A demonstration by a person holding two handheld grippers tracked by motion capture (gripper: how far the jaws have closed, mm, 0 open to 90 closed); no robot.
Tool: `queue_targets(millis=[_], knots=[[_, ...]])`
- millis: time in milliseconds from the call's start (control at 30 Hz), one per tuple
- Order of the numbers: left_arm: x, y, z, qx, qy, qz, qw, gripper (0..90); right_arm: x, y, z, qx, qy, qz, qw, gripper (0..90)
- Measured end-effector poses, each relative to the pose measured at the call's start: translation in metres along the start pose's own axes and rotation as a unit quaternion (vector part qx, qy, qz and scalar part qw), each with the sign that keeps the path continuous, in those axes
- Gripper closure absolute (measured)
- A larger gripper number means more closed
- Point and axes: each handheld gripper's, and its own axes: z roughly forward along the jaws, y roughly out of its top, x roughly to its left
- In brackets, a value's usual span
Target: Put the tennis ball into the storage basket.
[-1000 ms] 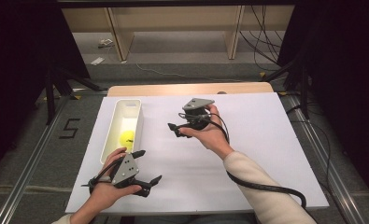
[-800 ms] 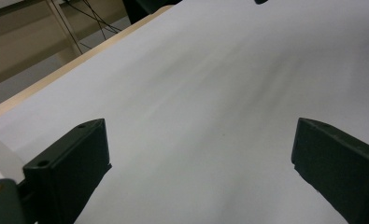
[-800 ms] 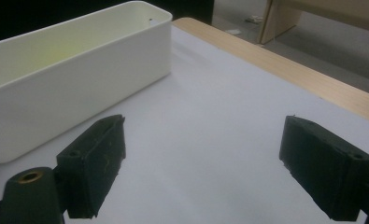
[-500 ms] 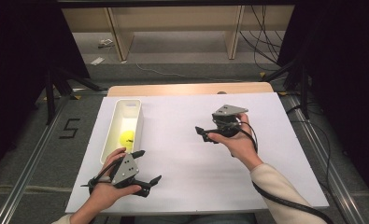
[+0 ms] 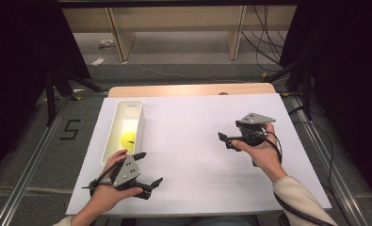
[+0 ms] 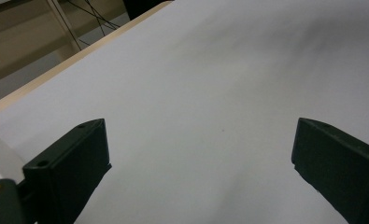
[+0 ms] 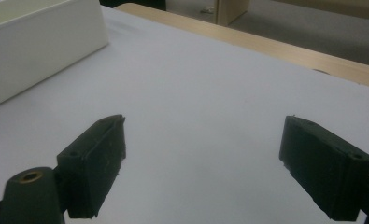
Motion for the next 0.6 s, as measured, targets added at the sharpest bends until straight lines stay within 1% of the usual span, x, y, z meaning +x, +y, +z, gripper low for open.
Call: queue_targets(millis=[367, 600], knots=[[0.0, -0.001, 0.0, 0.001, 0.0, -0.002, 1.0, 3.7, -0.012, -0.021, -0.026, 0.0, -0.013, 0.018, 0.9998, 15.4], [0.0, -0.001, 0.0, 0.001, 0.0, -0.003, 1.0, 3.7, -0.019, -0.032, -0.036, 0.001, -0.021, 0.03, 0.9993, 15.4]])
